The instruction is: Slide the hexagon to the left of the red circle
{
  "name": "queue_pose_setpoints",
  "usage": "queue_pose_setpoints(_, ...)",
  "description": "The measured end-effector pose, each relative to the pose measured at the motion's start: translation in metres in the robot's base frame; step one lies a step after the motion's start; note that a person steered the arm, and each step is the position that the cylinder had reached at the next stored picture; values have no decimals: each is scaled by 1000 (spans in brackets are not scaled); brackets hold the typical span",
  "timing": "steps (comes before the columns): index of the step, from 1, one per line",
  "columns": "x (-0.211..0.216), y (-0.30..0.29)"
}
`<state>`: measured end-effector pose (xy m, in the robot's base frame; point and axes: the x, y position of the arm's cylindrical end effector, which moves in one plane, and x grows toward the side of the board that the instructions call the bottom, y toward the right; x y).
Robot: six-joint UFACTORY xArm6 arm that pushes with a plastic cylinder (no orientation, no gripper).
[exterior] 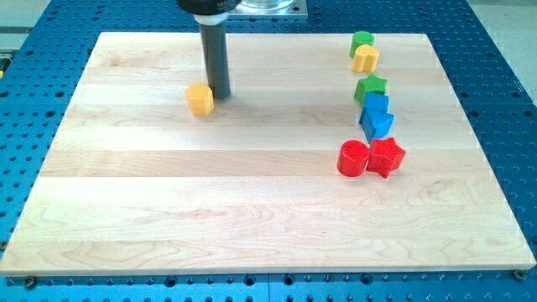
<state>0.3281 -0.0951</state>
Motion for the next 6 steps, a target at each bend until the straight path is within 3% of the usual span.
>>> queue_pose_setpoints(1,-2,-53)
queue_pose_setpoints(2,67,-5)
queue_pose_setpoints(3,73,49)
queue_pose_setpoints(4,65,-28)
queue_pose_setpoints(5,21,-35)
queue_pose_setpoints(6,21,46)
